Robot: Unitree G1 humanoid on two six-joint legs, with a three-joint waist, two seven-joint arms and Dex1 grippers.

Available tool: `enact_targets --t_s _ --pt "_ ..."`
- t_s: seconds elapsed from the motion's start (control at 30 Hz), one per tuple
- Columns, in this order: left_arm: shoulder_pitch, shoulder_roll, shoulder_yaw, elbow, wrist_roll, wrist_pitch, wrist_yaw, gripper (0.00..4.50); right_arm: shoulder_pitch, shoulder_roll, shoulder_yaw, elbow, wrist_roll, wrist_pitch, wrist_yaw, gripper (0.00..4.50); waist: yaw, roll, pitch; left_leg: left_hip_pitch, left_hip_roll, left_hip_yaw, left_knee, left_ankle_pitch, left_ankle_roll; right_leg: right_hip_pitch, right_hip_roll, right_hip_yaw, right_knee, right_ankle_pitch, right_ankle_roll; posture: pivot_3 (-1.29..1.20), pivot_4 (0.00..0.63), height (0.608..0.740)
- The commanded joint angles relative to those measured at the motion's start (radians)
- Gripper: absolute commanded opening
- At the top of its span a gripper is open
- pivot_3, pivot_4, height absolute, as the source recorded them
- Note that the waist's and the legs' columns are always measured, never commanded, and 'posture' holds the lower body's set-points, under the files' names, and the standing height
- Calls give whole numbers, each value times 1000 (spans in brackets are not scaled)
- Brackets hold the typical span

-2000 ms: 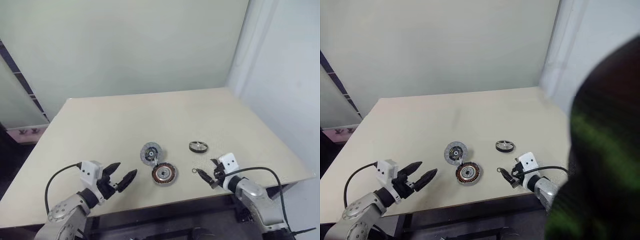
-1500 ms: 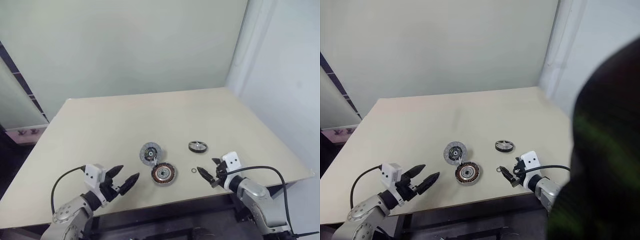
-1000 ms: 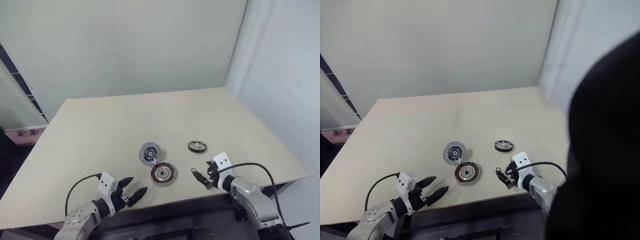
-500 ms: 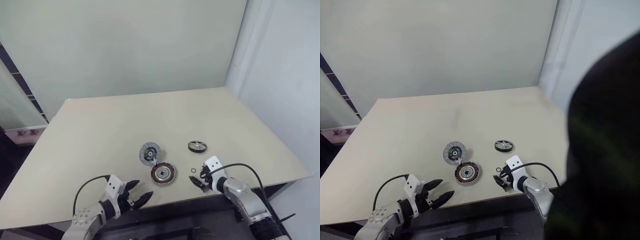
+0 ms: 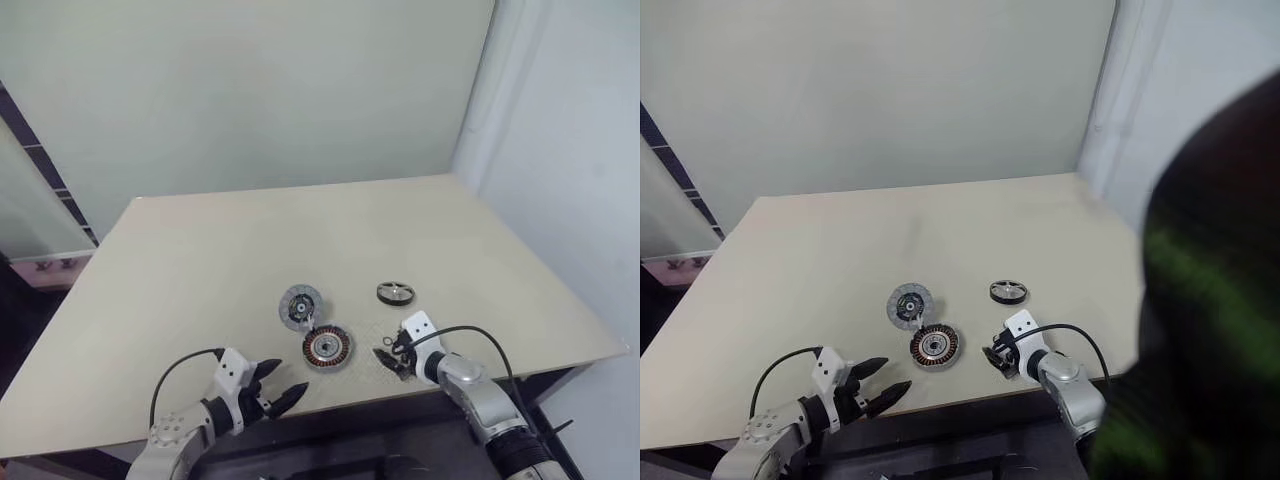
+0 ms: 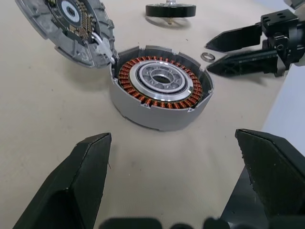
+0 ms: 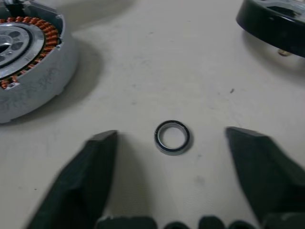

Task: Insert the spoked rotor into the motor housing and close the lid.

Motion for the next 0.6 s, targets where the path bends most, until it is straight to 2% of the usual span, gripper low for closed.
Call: enact_targets --t_s 0.03,0.2,0.6 --pt "-13 1 -2 -11 1 -25 -10 4500 -19 8 -6 -9 -2 -9 2 2580 0 0 0 0 0 0 0 0 0 0 0 0 0 0 0 0 0 740" --pt "-7 3 0 -11 1 -27 -9 4500 -15 10 -12 -23 -2 -2 1 809 0 0 0 1 0 0 0 0 0 0 0 0 1 0 0 0 0 740" --pt "-34 5 15 13 -3 -36 -10 4500 -67 23 5 -156 16 56 36 808 -1 0 0 1 0 0 0 0 0 0 0 0 1 0 0 0 0 740"
